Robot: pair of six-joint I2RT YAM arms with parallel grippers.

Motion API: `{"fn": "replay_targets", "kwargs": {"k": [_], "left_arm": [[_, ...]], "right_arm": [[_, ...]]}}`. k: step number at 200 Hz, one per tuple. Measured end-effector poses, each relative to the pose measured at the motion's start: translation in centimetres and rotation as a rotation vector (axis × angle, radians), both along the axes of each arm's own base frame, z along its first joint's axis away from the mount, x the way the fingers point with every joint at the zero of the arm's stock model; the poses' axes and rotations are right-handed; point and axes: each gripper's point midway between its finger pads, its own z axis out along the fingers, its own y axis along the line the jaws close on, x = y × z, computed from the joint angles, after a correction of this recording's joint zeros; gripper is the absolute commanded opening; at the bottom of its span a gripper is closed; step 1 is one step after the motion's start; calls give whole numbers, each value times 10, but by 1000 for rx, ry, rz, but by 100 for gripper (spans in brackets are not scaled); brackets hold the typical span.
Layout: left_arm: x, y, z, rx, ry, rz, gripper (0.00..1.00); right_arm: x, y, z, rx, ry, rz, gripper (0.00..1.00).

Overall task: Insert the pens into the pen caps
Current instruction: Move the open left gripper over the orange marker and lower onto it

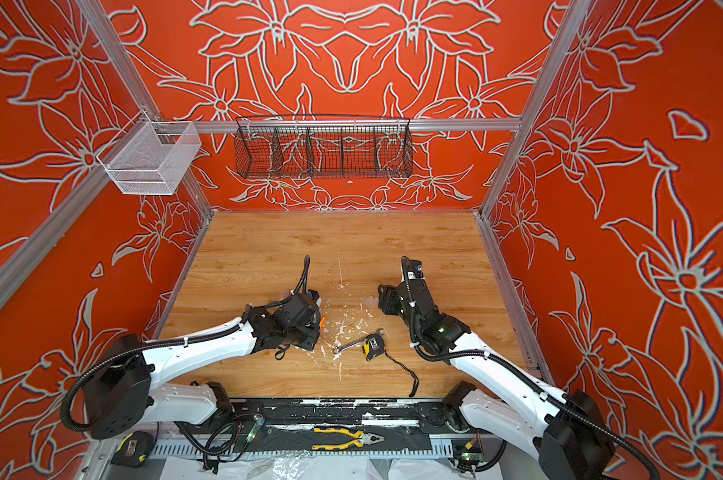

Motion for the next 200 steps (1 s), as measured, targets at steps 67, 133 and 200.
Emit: {"fn": "replay_targets", "kwargs": {"k": [67, 133, 200], "left_arm": [[-3, 10, -28, 107, 66, 11, 25], [2, 6, -41, 182, 131, 9, 16], [6, 4, -42, 232, 140, 12, 15]], "right_arm": [[1, -1, -2, -5, 7, -4, 64], [1, -2, -2, -4, 8, -6, 64], [2, -3, -3, -5, 10, -12, 64]]}}
